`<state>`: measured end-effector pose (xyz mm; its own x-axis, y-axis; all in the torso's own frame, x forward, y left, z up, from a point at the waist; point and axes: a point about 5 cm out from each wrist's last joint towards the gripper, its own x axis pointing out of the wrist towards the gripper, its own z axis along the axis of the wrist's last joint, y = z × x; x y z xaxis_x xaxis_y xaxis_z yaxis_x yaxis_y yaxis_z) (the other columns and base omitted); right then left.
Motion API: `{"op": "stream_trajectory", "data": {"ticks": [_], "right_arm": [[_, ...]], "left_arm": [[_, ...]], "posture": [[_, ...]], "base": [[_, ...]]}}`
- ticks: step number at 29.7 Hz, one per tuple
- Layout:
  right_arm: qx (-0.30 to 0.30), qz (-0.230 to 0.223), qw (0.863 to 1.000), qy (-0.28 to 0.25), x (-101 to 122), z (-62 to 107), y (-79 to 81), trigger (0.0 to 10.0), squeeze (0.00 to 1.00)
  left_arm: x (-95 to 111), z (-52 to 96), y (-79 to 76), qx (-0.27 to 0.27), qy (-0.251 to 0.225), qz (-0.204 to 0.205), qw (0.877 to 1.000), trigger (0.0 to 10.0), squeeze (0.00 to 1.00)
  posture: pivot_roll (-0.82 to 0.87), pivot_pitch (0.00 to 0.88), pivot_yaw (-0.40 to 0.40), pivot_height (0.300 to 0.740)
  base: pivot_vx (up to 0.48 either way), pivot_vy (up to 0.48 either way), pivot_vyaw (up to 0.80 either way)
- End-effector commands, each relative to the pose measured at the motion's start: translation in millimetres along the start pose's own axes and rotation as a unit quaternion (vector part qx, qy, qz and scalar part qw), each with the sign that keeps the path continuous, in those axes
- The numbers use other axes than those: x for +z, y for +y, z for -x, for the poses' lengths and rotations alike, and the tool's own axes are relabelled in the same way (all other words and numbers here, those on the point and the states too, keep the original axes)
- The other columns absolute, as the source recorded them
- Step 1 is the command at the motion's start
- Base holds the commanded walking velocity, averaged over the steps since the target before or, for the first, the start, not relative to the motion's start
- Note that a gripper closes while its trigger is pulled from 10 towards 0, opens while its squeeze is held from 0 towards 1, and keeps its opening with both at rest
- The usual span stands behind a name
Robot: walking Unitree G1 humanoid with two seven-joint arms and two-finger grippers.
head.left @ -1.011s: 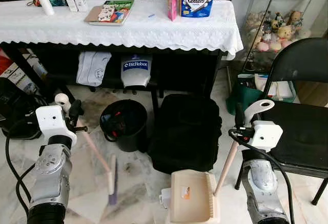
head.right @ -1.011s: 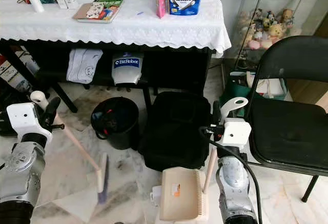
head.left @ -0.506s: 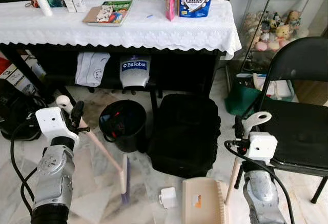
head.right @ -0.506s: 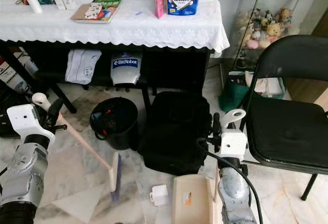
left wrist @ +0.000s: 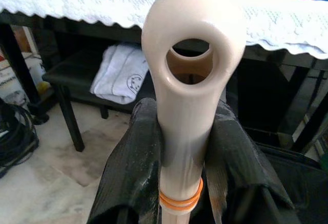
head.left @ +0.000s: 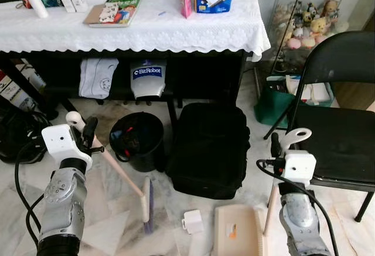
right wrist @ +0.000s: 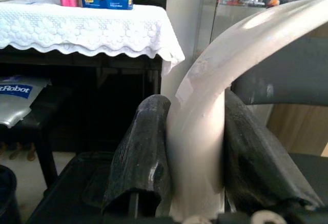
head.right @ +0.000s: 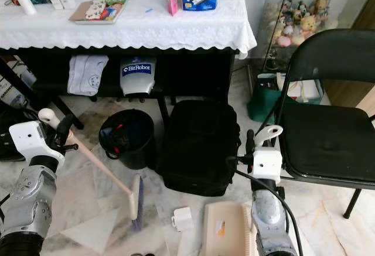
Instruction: Sweep floor
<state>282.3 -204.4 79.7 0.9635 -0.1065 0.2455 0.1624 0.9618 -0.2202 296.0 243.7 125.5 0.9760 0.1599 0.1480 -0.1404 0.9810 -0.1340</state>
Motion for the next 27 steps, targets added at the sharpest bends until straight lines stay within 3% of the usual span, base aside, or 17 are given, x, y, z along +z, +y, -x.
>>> {"op": "stream_trajectory", "data": {"ticks": [1, 12, 21, 27], "right_arm": [[-0.001, 0.001, 1.0, -0.021, 7, -3.0, 0.4, 10.0, 0.0], [0.024, 0.001, 0.999, 0.029, -15, 8.0, 16.1, 10.0, 0.0], [0.038, 0.003, 0.997, 0.066, -31, 24.6, 22.9, 10.0, 0.0], [0.035, 0.005, 0.998, 0.057, -31, 25.8, 18.0, 10.0, 0.0]], "left_arm": [[9, 1.6, 5.0, 0.007, -0.017, 0.0, 1.0, 10.0, 0.0], [7, 5.0, 0.5, -0.019, -0.001, 0.014, 1.0, 10.0, 0.0], [-18, 3.6, 6.0, -0.023, 0.055, -0.001, 0.998, 10.0, 0.0], [-40, 7.3, -1.9, -0.05, 0.096, 0.0, 0.994, 10.0, 0.0]], "posture": [[-0.02, 0.21, 0.091, 0.74], [0.01, 0.251, 0.092, 0.74], [0.02, 0.263, 0.095, 0.74], [0.0, 0.265, 0.085, 0.74]], "base": [[0.0, 0.0, 0.0], [0.0, 0.0, 0.0], [0.0, 0.0, 0.0], [0.0, 0.0, 0.0]]}}
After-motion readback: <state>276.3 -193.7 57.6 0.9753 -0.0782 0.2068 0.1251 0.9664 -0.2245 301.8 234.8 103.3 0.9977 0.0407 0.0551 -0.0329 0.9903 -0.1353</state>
